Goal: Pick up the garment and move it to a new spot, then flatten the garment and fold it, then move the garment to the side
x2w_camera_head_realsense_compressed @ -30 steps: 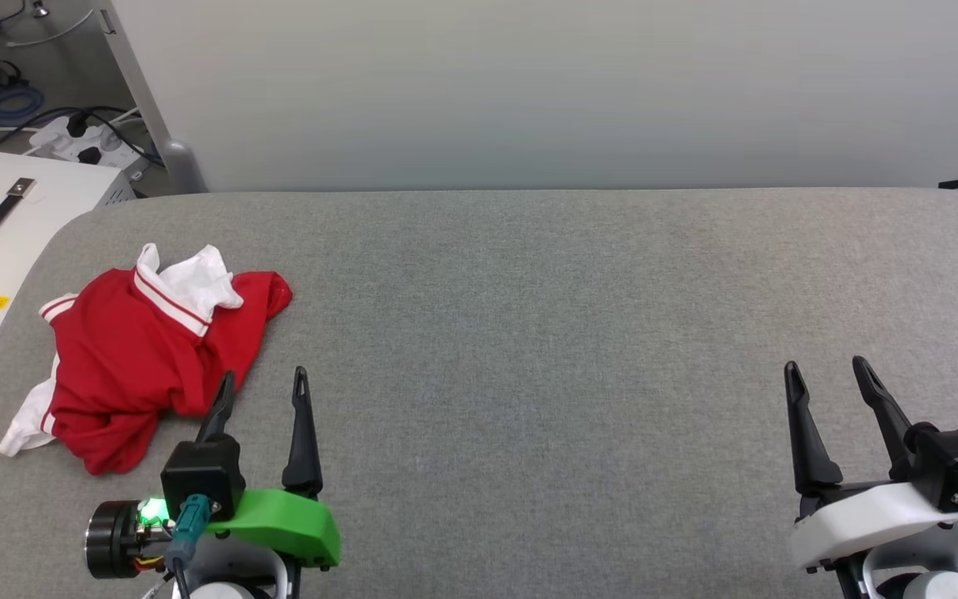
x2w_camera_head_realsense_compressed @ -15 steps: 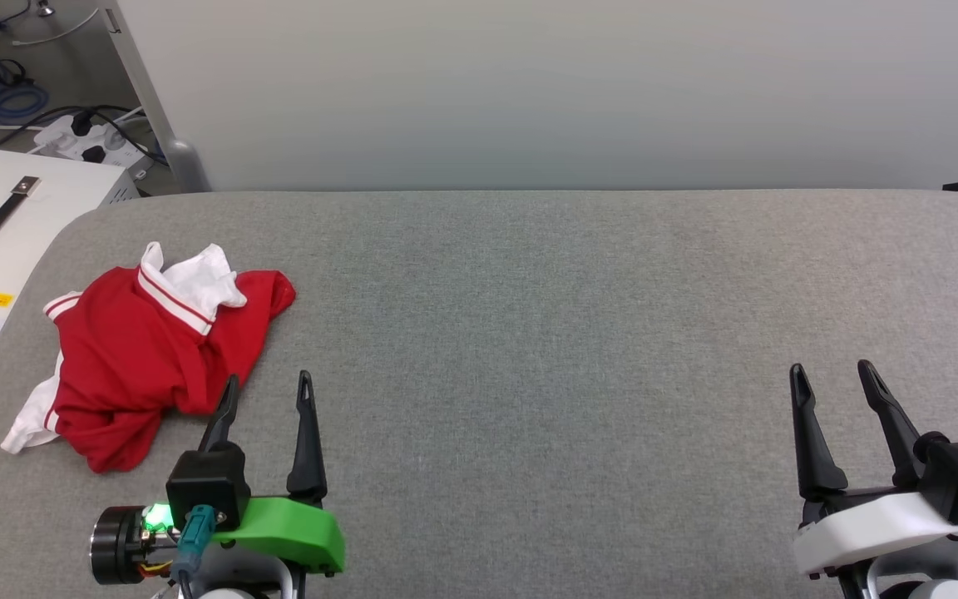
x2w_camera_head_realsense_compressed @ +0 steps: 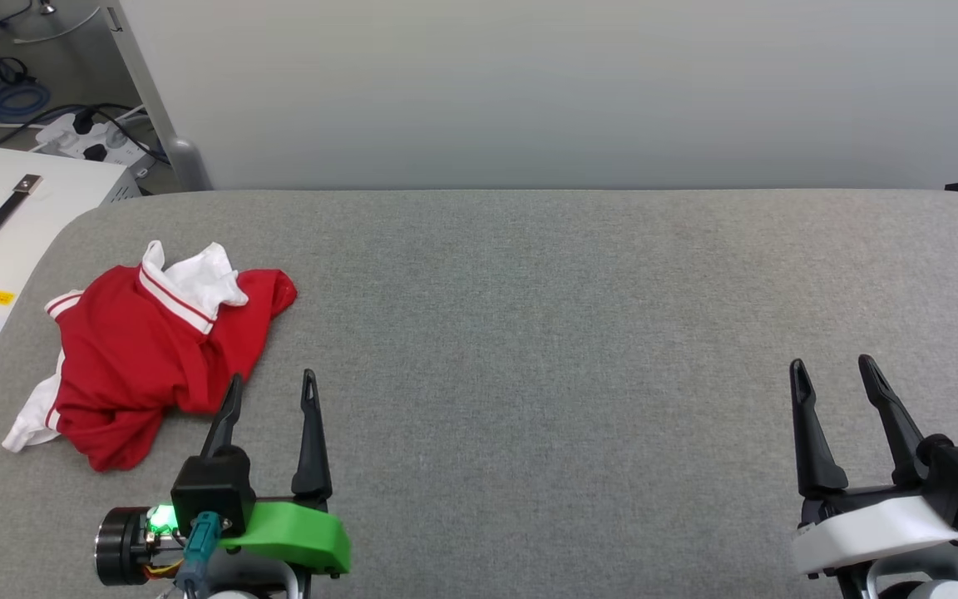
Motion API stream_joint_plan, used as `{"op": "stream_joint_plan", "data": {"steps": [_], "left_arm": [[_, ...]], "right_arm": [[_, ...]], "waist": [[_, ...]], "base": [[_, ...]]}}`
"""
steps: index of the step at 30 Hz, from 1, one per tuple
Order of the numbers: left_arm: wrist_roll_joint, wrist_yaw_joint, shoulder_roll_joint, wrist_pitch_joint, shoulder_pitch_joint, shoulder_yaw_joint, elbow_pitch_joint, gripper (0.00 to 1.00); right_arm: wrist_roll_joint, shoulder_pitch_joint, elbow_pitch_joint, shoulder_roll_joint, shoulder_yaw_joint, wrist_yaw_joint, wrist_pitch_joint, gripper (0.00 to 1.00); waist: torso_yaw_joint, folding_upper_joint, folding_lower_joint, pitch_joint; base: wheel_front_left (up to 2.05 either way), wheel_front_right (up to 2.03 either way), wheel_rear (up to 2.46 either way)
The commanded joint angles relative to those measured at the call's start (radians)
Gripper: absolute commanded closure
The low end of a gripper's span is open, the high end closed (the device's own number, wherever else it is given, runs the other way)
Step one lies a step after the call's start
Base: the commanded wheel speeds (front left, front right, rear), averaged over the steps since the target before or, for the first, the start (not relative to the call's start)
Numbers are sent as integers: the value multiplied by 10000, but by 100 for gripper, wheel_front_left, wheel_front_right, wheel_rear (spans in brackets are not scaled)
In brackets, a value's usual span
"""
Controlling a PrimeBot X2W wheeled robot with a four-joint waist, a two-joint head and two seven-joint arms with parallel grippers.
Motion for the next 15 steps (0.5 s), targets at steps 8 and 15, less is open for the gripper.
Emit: {"op": "stream_joint_plan", "data": {"steps": [8, 15], "left_arm": [[-70, 112, -33, -247, 158, -99, 9, 0], [-98, 191, -36, -389, 205, -151, 79, 0]], "right_arm": [[-91, 254, -140, -4, 50, -6, -273, 0], [-121, 327, -138, -4, 28, -6, -414, 0]], "waist": [[33, 0, 0, -7], [55, 0, 0, -17]], "base": [[0, 0, 0], [0, 0, 0]]}}
